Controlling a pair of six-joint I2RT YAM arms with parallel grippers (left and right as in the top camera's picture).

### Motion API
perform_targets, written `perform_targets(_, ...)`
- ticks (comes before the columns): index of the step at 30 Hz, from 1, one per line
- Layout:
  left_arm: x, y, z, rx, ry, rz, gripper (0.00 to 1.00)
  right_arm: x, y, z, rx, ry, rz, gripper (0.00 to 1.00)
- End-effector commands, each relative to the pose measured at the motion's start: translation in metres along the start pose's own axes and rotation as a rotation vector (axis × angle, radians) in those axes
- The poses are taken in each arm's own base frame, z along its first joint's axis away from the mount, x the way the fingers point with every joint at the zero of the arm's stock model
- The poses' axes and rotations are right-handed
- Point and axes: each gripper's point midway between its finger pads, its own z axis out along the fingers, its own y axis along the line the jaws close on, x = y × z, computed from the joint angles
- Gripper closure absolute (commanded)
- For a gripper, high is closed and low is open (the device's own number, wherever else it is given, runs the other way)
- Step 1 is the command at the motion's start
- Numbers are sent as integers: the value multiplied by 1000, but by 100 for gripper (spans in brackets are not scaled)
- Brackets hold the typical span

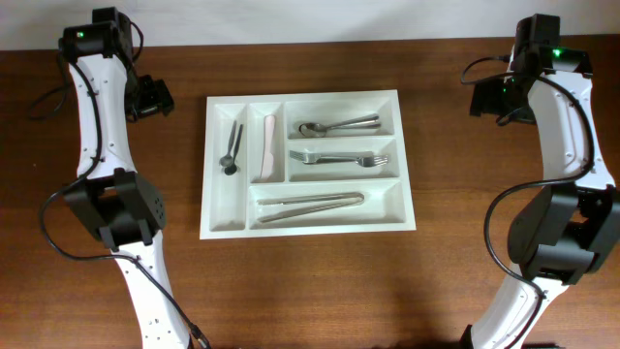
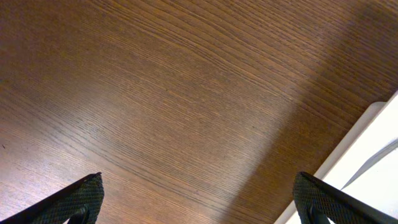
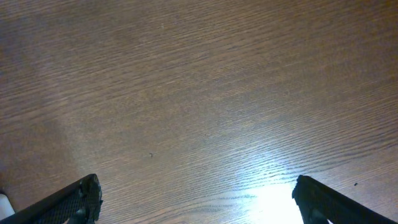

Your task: Pack container

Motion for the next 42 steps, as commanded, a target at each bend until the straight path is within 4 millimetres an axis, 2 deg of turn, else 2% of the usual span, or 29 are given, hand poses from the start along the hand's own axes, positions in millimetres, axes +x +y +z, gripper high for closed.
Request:
perform_targets(1,-3,6,-1,-3,-9,-11,1,-5,2,-11,-6,-29,-7,1)
perform_targets(15,-1,4,-4,13,-4,-10,1,-5,2,-11,-6,-29,-7,1)
perform_targets(18,-7,-7,-34,104,-74,-17,1,-5,2,-11,-6,-29,-7,1)
perform_targets(20,-19,-16,-69,172,-184,-16,1,-5,2,-11,-6,-29,-7,1)
perform_targets(26,-41,-26,-195,288,-567,-10,1,-5,2,-11,-6,-29,-7,1)
perform_targets(27,-40,-23,-235,316,-675,-14,1,-5,2,-11,-6,-29,-7,1)
perform_targets(28,-32,-19,-267,338,-748,-15,1,-5,2,-11,-6,-29,-7,1)
perform_targets(29,-27,-16,-279,346,-777,-18,1,-5,2,-11,-6,-29,-7,1)
perform_targets(32,-13,-5,-303,353,-846,-30,1,-5,2,-11,-6,-29,-7,1)
perform_targets(35,0,0,-309,370,-902,-36,1,-5,2,-11,-6,-29,-7,1)
perform_targets(38,16,5,-303,387,-956,-41,1,-5,2,-11,-6,-29,-7,1)
perform_targets(42,45,11,-282,406,-1014,-46,1,-5,2,-11,-6,-29,-7,1)
